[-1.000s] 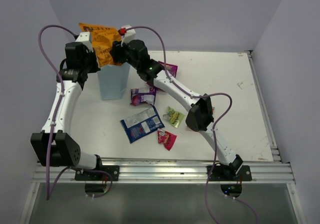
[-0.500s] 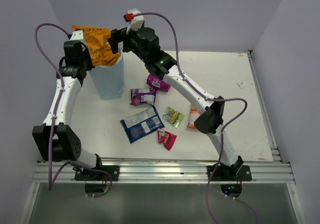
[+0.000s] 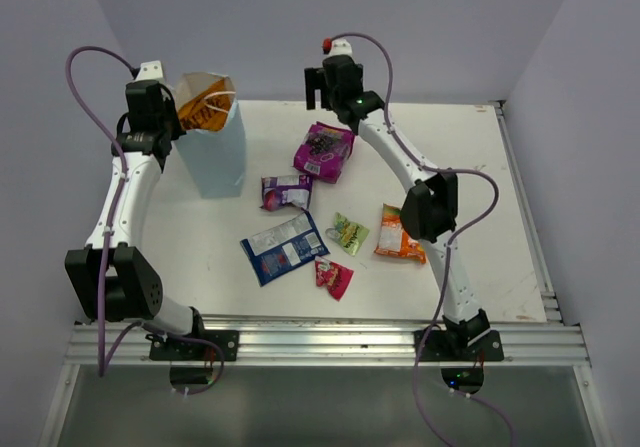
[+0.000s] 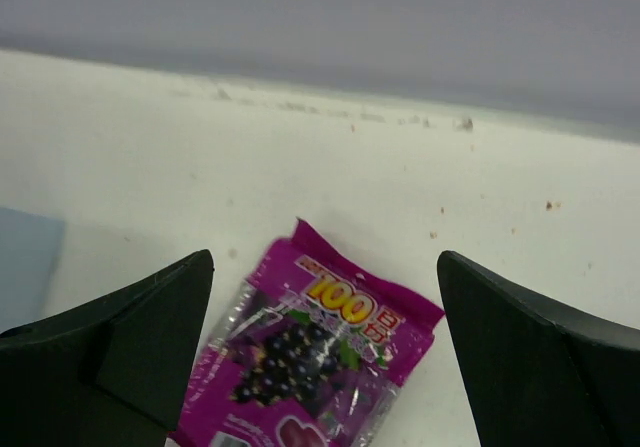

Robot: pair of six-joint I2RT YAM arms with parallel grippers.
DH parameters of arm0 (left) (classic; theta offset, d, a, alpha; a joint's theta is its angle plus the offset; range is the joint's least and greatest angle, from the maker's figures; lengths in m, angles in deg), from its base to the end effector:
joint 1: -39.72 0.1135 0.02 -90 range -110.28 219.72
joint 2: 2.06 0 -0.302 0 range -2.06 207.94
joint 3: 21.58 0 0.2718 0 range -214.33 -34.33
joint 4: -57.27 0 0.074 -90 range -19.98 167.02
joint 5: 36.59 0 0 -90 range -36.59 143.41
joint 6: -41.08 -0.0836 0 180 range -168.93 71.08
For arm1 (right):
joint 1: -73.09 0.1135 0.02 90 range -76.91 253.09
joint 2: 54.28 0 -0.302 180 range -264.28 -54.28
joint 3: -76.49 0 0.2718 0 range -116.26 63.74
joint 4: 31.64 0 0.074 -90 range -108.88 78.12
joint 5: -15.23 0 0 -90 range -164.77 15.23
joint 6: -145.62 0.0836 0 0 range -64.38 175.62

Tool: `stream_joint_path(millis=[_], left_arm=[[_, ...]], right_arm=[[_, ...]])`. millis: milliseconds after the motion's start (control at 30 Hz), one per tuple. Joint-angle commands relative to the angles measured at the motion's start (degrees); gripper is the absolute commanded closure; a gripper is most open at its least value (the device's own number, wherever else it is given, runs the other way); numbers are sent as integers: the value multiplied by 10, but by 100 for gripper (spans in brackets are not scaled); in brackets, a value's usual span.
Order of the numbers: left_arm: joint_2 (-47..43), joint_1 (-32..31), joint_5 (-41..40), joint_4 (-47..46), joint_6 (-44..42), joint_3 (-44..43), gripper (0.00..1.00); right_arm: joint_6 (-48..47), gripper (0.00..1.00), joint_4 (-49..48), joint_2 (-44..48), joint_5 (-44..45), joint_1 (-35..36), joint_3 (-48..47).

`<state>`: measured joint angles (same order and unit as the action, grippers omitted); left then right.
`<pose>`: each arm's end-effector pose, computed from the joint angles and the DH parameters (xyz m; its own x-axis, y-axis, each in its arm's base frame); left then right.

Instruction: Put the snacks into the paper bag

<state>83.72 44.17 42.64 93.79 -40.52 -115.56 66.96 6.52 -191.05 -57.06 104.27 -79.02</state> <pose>0.4018 0.0469 0.3794 -0.4328 -0.1776 -0.8838 -0.3067 0.9509 -0.0409 0.5627 0.3108 0.3566 -0.3276 0.0207 -0.9446 -0.1870 0.9786 0.0863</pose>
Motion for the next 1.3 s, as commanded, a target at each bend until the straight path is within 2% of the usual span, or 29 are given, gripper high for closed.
stream_joint_path(millis=[0,367,433,567,667,700,767,800,833,867,933,967,1067,1267], left_arm=[[-7,4,-8,-11,1,-5,100],[-11,6,-13,-7,-7,-5,100],[-10,5,-11,-6,-7,-5,100],[-7,6,-6,-5,-7,-6,100],[-7,6,-5,-4,-8,-8,100],[-8,6,-5,-4,-9,-9,100],[-8,6,-5,-4,-11,-9,100],[-8,6,-6,-3,-11,-9,100],[-8,5,-6,-4,-11,-9,100],[-10,6,-5,-4,-10,-9,100],[-10,6,-4,-4,-9,-8,100],[-11,6,-2,-4,-8,-8,100],[-12,6,3,-7,-8,-6,100],[-14,6,13,-7,-7,-4,100]], right_arm=[[12,1,82,-35,43,12,24],[35,5,162,-47,162,-25,77],[40,5,160,-32,171,-28,105],[55,6,174,-32,132,-30,132],[64,20,196,-56,79,-35,128],[73,31,204,-63,43,-38,116],[83,41,225,-82,10,-46,108],[87,52,230,-87,-24,-49,107],[95,56,237,-89,-36,-52,109],[98,66,240,-90,-46,-59,121],[102,74,241,-87,-71,-64,135],[103,83,242,-83,-76,-67,150],[102,99,235,-73,-95,-70,179],[82,100,214,-38,-110,-69,190]])
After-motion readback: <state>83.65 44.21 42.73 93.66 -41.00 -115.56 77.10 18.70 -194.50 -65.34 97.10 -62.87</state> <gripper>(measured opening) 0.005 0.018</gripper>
